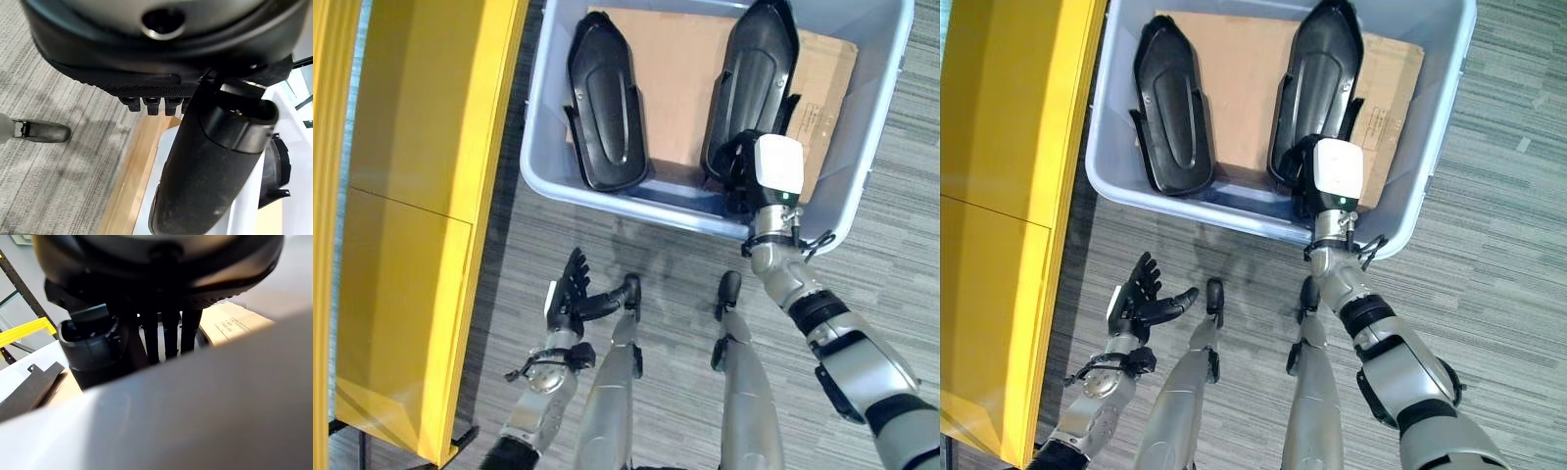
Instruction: Move parts from the plastic box to the shelf.
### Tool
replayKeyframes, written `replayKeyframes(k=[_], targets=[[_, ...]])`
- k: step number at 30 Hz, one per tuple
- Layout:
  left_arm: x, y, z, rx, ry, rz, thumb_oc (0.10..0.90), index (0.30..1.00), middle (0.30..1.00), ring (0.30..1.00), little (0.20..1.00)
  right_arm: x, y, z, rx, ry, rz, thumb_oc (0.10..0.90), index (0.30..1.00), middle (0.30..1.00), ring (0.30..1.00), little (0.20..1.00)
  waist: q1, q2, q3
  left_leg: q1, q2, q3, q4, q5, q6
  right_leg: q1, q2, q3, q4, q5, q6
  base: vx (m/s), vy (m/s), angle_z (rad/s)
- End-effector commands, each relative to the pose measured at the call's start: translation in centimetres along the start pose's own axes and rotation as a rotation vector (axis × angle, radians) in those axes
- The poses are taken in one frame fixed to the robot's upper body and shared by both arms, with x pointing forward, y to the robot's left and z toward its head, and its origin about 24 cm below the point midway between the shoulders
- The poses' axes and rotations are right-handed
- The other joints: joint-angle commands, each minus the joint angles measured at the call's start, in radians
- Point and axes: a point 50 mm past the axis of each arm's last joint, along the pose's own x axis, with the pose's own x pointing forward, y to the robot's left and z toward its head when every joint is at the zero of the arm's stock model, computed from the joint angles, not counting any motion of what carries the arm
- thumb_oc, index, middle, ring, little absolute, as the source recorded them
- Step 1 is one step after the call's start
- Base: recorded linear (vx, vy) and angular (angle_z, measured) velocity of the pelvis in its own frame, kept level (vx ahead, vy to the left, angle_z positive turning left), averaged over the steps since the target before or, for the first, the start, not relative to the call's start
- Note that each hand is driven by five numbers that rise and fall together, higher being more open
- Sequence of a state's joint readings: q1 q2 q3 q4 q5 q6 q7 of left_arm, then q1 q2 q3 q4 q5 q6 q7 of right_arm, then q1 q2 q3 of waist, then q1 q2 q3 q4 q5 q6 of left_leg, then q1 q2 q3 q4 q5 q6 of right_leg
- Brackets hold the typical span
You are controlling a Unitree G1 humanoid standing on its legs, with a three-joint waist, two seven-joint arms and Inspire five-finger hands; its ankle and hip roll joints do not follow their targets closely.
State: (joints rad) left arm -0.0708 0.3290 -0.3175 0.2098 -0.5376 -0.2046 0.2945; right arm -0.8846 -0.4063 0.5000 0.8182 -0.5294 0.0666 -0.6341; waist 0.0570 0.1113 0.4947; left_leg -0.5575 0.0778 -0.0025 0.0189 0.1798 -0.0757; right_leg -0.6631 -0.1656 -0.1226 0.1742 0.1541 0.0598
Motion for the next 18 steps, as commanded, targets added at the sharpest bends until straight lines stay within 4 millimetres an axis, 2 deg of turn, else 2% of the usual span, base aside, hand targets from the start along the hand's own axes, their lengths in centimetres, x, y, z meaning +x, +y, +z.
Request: replayKeyframes(k=[1,8,11,13,14,18], targets=[[0.3,0.2,2.5,0.018,-0.142,-0.022,0.9,1.0,1.0,1.0,1.0,-3.8,4.5,-0.8,0.072,0.09,0.265,0.4,0.3,0.3,0.3,0.3,0.023,-0.033,0.025,0.051,0.006,-0.011,0.072,-0.101,0.008,0.107,-0.08,-0.011,-0.003,-0.043,0.081,0.0,0.0,0.0],[0.4,0.5,2.5,0.041,-0.133,-0.011,0.9,1.0,1.0,1.0,1.0,-3.7,3.2,-1.4,0.102,0.094,0.186,0.4,0.3,0.3,0.3,0.3,0.011,-0.055,0.025,0.112,0.012,-0.013,0.065,-0.105,0.006,0.172,-0.075,-0.014,-0.016,-0.044,0.082,0.0,0.001,0.02],[0.5,0.7,2.6,0.053,-0.139,-0.008,0.9,1.0,1.0,1.0,1.0,-3.0,1.7,-1.7,0.082,0.066,0.131,0.4,0.3,0.3,0.3,0.3,0.007,-0.065,0.025,0.15,0.016,-0.012,0.059,-0.107,0.004,0.21,-0.074,-0.016,-0.022,-0.044,0.084,0.0,0.0,0.0],[0.4,1.3,2.6,0.065,-0.136,0.003,0.9,1.0,1.0,1.0,1.0,-2.5,-0.1,-1.7,0.05,0.004,0.075,0.4,0.3,0.3,0.3,0.3,0.0,-0.078,0.017,0.186,0.023,-0.016,0.056,-0.11,0.004,0.243,-0.07,-0.017,-0.023,-0.048,0.085,0.0,0.0,0.0],[0.4,1.3,2.6,0.065,-0.136,0.003,0.9,1.0,1.0,1.0,1.0,-2.5,-0.1,-1.8,0.049,0.004,0.076,0.4,0.3,0.3,0.3,0.3,0.0,-0.078,0.017,0.187,0.023,-0.016,0.056,-0.11,0.004,0.245,-0.07,-0.018,-0.023,-0.048,0.085,0.0,0.0,0.0],[0.2,2.0,2.4,0.085,-0.124,0.013,0.9,1.0,1.0,1.0,1.0,-2.0,-2.5,-1.4,0.027,-0.082,0.002,0.4,0.3,0.3,0.3,0.3,-0.007,-0.095,-0.014,0.23,0.03,-0.016,0.044,-0.113,0.002,0.289,-0.066,-0.024,-0.035,-0.053,0.086,0.03,-0.022,-0.02]])
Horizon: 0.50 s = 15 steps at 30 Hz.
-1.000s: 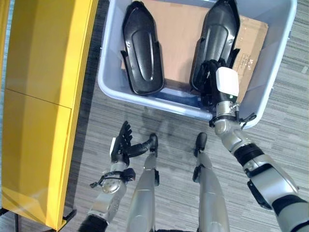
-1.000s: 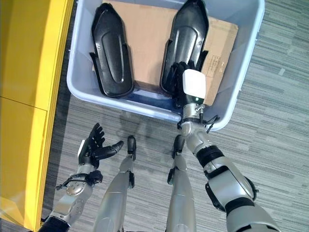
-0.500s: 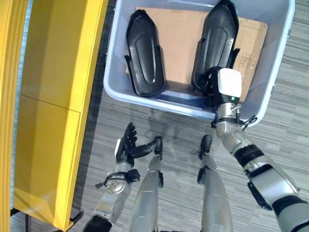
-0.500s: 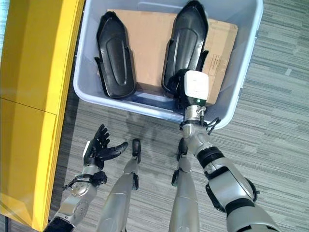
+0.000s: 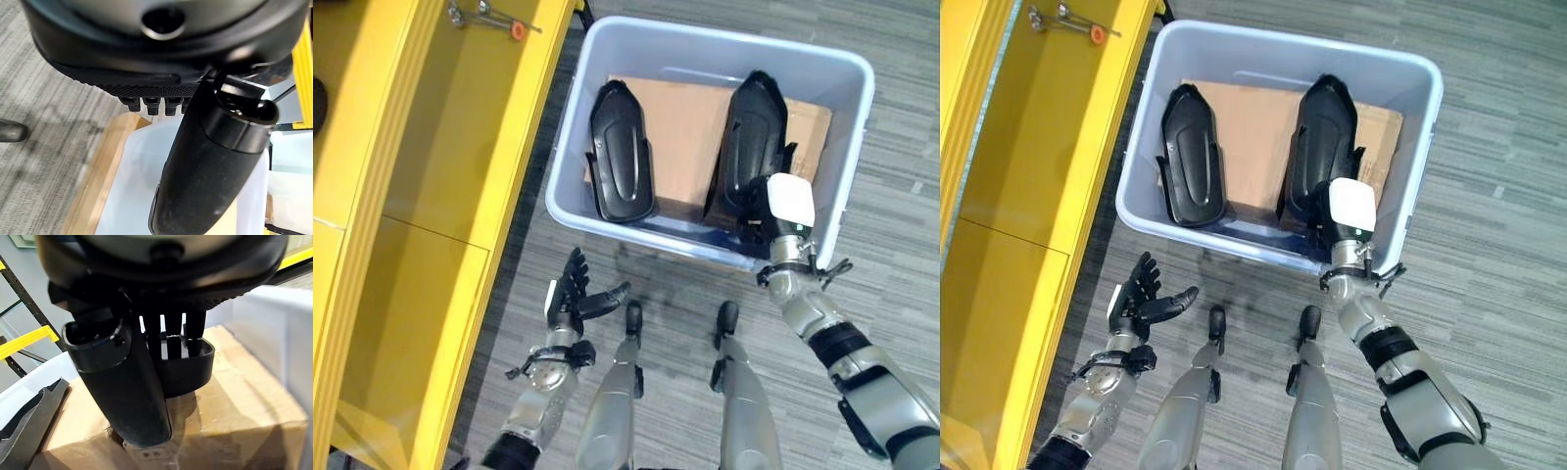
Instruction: Move parts from the plastic box to the shelf.
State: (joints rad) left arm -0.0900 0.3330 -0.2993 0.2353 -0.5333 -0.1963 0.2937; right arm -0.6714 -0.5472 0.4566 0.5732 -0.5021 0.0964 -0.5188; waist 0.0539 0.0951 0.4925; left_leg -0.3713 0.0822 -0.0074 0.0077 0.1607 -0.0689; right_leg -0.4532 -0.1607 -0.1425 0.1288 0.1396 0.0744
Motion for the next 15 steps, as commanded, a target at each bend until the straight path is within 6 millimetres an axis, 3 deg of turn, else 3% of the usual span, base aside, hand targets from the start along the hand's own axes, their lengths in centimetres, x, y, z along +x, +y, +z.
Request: replayKeyframes(k=[1,7,15], targets=[[-0.4,1.8,2.1,0.078,-0.117,0.0,0.9,1.0,1.0,1.0,1.0,0.9,-2.6,2.7,0.038,-0.146,-0.113,0.4,0.3,0.3,0.3,0.3,-0.004,-0.084,-0.022,0.059,0.029,-0.012,0.047,-0.093,-0.006,0.094,-0.068,-0.003,0.002,-0.039,0.072,0.05,-0.031,-0.07],[-1.3,3.6,1.3,0.12,-0.073,0.023,0.9,1.0,1.0,1.0,1.0,0.2,-5.3,4.3,0.01,-0.314,-0.157,0.4,0.3,0.3,0.3,0.3,-0.005,-0.111,-0.109,0.146,0.051,-0.011,0.003,-0.087,-0.013,0.175,-0.051,-0.012,-0.039,-0.046,0.075,0.06,-0.038,-0.02],[-2.8,5.6,0.0,0.158,-0.002,0.056,0.9,1.0,1.0,1.0,1.0,-1.2,-6.8,5.4,0.02,-0.429,-0.147,0.4,0.3,0.3,0.3,0.3,-0.011,-0.132,-0.208,0.233,0.073,-0.003,-0.05,-0.078,-0.023,0.263,-0.029,-0.02,-0.092,-0.054,0.079,0.07,-0.035,-0.04]])
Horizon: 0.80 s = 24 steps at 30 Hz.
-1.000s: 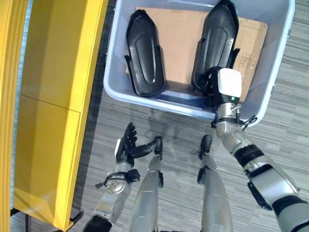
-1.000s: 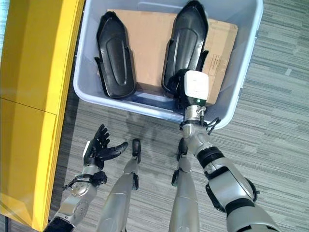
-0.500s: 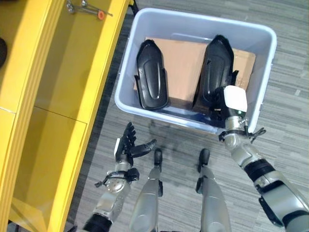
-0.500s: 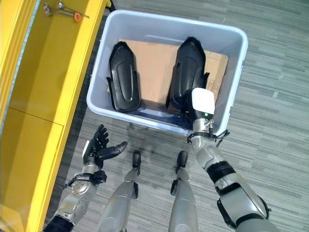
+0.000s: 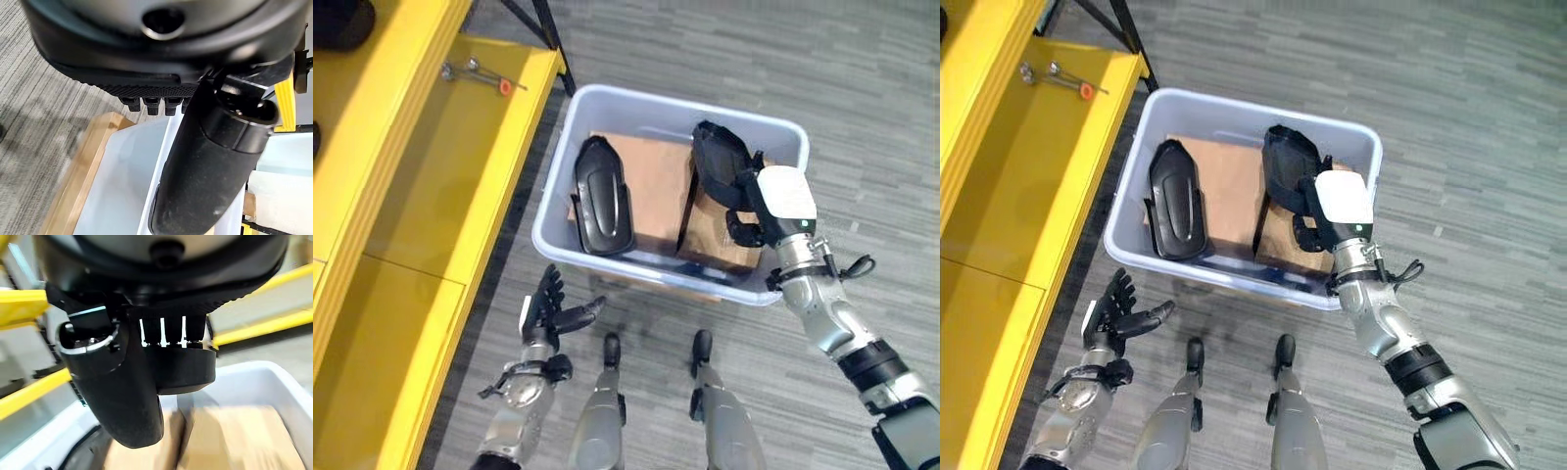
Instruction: Move parts from the plastic box to the shelf.
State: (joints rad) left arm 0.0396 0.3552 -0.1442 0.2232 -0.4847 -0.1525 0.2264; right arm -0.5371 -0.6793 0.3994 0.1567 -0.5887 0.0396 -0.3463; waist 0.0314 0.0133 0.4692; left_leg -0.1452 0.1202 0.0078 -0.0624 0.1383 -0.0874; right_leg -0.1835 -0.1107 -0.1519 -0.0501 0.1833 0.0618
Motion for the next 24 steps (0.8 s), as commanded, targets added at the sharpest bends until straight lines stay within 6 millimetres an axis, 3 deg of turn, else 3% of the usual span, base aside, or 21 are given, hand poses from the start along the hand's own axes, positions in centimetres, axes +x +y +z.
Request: replayKeyframes(k=[1,9,18,24], targets=[[-0.9,1.2,0.9,0.103,-0.069,-0.043,0.9,1.0,1.0,1.0,1.0,0.9,-3.0,2.1,0.01,-0.157,-0.16,0.4,0.3,0.3,0.3,0.3,0.011,-0.053,-0.202,0.017,0.038,-0.018,0.013,-0.054,-0.006,0.003,-0.076,-0.01,0.082,-0.098,0.093,0.08,-0.029,-0.06],[-2.2,2.7,-0.9,0.116,0.007,0.011,0.9,1.0,1.0,1.0,1.0,-0.2,-4.7,3.1,0.042,-0.234,-0.185,0.4,0.3,0.3,0.3,0.3,0.005,-0.06,-0.32,0.099,0.069,-0.006,-0.018,-0.05,-0.017,0.08,-0.052,-0.011,0.057,-0.113,0.094,0.07,-0.024,-0.03],[-3.1,3.5,-1.9,0.088,0.048,0.061,0.9,1.0,1.0,1.0,1.0,-0.5,-5.6,4.6,0.073,-0.313,-0.198,0.4,0.3,0.3,0.3,0.3,0.014,-0.057,-0.387,0.141,0.103,-0.011,-0.02,-0.04,-0.029,0.125,-0.02,-0.009,0.076,-0.158,0.078,0.02,-0.055,-0.03],[-3.7,3.8,-2.5,0.066,0.069,0.087,0.9,1.0,1.0,1.0,1.0,0.1,-6.2,6.0,0.103,-0.376,-0.222,0.4,0.3,0.3,0.3,0.3,0.034,-0.046,-0.398,0.135,0.137,-0.035,-0.018,0.008,-0.045,0.139,0.019,-0.019,0.091,-0.185,0.052,-0.02,-0.087,0.04]])
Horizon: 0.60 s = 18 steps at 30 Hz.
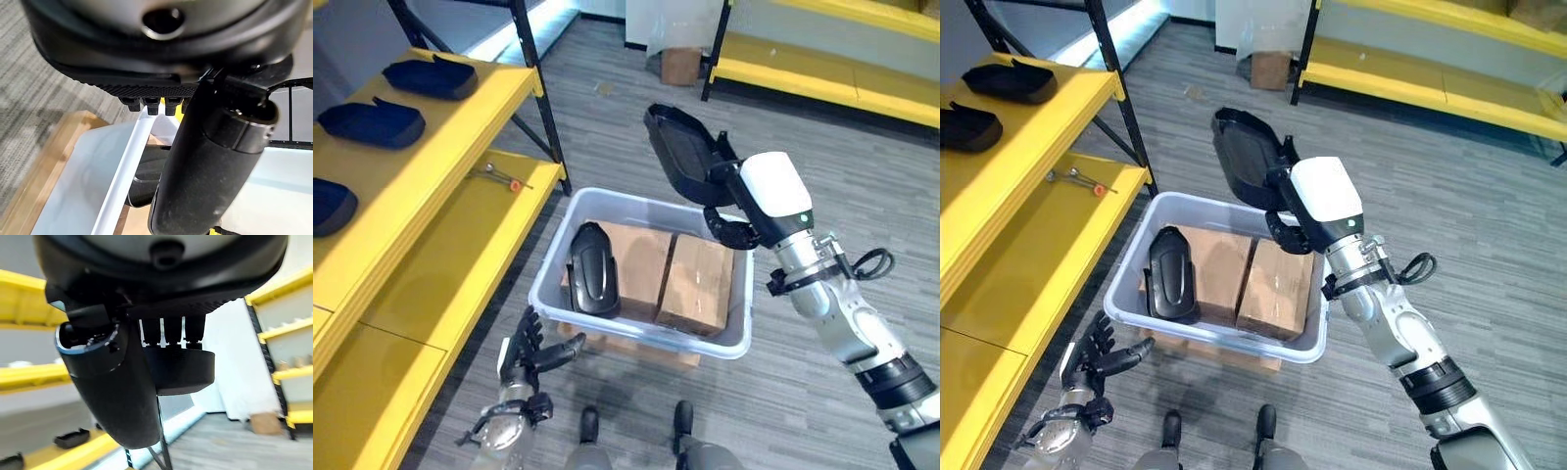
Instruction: Move parts from the plastic box to the shelf.
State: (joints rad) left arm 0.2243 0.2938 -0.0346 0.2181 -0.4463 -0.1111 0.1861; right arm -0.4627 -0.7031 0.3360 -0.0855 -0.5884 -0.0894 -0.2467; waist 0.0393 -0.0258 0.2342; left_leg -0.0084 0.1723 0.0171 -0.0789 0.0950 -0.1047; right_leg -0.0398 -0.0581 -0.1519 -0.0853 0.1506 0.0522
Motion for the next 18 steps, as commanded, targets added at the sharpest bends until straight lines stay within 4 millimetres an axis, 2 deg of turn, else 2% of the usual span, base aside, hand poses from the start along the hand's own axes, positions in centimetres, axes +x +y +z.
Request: replayKeyframes(k=[1,3,5,6,8,9,10,11,12,13,14,15,16,18], targets=[[0.0,0.7,1.6,0.062,-0.1,-0.017,0.9,1.0,1.0,1.0,1.0,2.0,-3.5,2.4,0.012,-0.156,-0.205,0.4,0.3,0.3,0.3,0.3,0.033,-0.006,-0.162,-0.006,0.093,-0.05,0.0,0.064,-0.032,-0.003,-0.024,-0.021,0.129,-0.158,0.056,-0.07,-0.165,0.08],[0.2,0.5,2.2,0.025,-0.129,-0.002,0.9,1.0,1.0,1.0,1.0,3.2,-4.3,3.6,0.03,-0.214,-0.253,0.4,0.3,0.3,0.3,0.3,0.07,0.005,-0.14,-0.044,0.117,-0.099,0.002,0.129,-0.06,0.003,0.003,-0.068,0.145,-0.192,0.033,-0.12,-0.228,0.16],[0.5,0.3,2.6,0.017,-0.142,0.0,0.9,1.0,1.0,1.0,1.0,3.5,-5.2,3.7,0.016,-0.232,-0.29,0.4,0.3,0.3,0.3,0.3,0.087,0.011,-0.117,-0.088,0.112,-0.133,0.002,0.166,-0.071,0.004,-0.003,-0.117,0.152,-0.204,0.022,-0.16,-0.106,0.76],[0.6,0.1,2.8,0.016,-0.149,-0.005,0.9,1.0,1.0,1.0,1.0,3.5,-5.4,3.6,0.004,-0.228,-0.297,0.4,0.3,0.3,0.3,0.3,0.09,0.015,-0.109,-0.105,0.106,-0.137,0.003,0.18,-0.072,0.005,-0.009,-0.137,0.155,-0.205,0.019,-0.13,-0.032,1.29],[0.9,-0.7,3.1,0.019,-0.163,-0.027,0.9,1.0,1.0,1.0,1.0,3.3,-6.1,3.1,-0.031,-0.217,-0.324,0.4,0.3,0.3,0.3,0.3,0.083,0.018,-0.079,-0.139,0.1,-0.094,0.025,0.197,-0.06,0.005,-0.035,-0.183,0.175,-0.21,0.014,-0.19,0.01,1.3],[1.0,-1.1,3.4,0.022,-0.176,-0.044,0.9,1.0,1.0,1.0,1.0,3.1,-6.5,3.0,-0.056,-0.216,-0.339,0.4,0.3,0.3,0.3,0.3,0.067,0.01,-0.068,-0.138,0.124,-0.009,0.103,0.157,-0.039,-0.014,-0.072,-0.219,0.197,-0.198,0.01,-0.25,0.036,1.49],[1.0,-1.3,3.4,0.022,-0.18,-0.053,0.9,1.0,1.0,1.0,1.0,3.0,-6.4,2.8,-0.058,-0.207,-0.337,0.4,0.3,0.3,0.3,0.3,0.067,0.006,-0.07,-0.128,0.129,0.0,0.126,0.13,-0.033,-0.019,-0.086,-0.234,0.2,-0.195,0.01,-0.24,0.063,1.54],[1.0,-1.5,3.5,0.017,-0.183,-0.063,0.9,1.0,1.0,1.0,1.0,2.6,-6.4,3.0,-0.04,-0.205,-0.35,0.4,0.3,0.3,0.3,0.3,0.064,-0.002,-0.075,-0.097,0.146,0.026,0.227,0.06,-0.025,-0.017,-0.126,-0.273,0.213,-0.188,0.009,-0.14,0.101,1.31],[1.0,-1.7,3.5,0.011,-0.185,-0.071,0.9,1.0,1.0,1.0,1.0,2.5,-6.2,3.0,-0.034,-0.202,-0.35,0.4,0.3,0.3,0.3,0.3,0.058,-0.003,-0.078,-0.08,0.154,0.038,0.256,0.039,-0.024,-0.019,-0.144,-0.293,0.224,-0.187,0.009,-0.1,0.137,1.07],[1.0,-1.8,3.6,0.006,-0.188,-0.075,0.9,1.0,1.0,1.0,1.0,2.5,-6.1,3.0,-0.03,-0.197,-0.348,0.4,0.3,0.3,0.3,0.3,0.053,0.0,-0.086,-0.054,0.157,0.037,0.246,0.007,-0.027,-0.022,-0.156,-0.307,0.237,-0.188,0.013,0.0,0.261,1.28],[1.0,-2.3,3.8,0.018,-0.195,-0.103,0.9,1.0,1.0,1.0,1.0,1.9,-6.1,2.5,-0.037,-0.169,-0.347,0.4,0.3,0.3,0.3,0.3,0.032,0.015,-0.11,-0.001,0.151,0.088,0.146,-0.025,-0.025,-0.018,-0.188,-0.344,0.252,-0.179,0.035,0.05,0.287,1.09],[1.0,-2.5,3.7,0.039,-0.191,-0.118,0.9,1.0,1.0,1.0,1.0,1.6,-6.2,2.1,-0.042,-0.15,-0.343,0.4,0.3,0.3,0.3,0.3,0.026,0.018,-0.119,0.003,0.136,0.096,0.11,-0.027,-0.023,-0.013,-0.202,-0.355,0.257,-0.17,0.044,0.13,0.403,1.12],[1.0,-2.5,3.9,0.105,-0.208,-0.13,0.9,1.0,1.0,1.0,1.0,1.3,-6.0,1.9,-0.04,-0.139,-0.332,0.4,0.3,0.3,0.3,0.3,0.03,0.018,-0.134,0.009,0.109,0.077,0.084,-0.041,-0.02,-0.001,-0.223,-0.366,0.245,-0.15,0.059,0.1,0.242,1.04],[0.9,-2.4,4.1,0.117,-0.218,-0.136,0.9,1.0,1.0,1.0,1.0,1.2,-6.0,1.9,-0.043,-0.138,-0.328,0.4,0.3,0.3,0.3,0.3,0.032,0.014,-0.138,0.011,0.095,0.071,0.085,-0.051,-0.014,0.008,-0.235,-0.368,0.237,-0.136,0.068,0.07,0.192,1.21]])
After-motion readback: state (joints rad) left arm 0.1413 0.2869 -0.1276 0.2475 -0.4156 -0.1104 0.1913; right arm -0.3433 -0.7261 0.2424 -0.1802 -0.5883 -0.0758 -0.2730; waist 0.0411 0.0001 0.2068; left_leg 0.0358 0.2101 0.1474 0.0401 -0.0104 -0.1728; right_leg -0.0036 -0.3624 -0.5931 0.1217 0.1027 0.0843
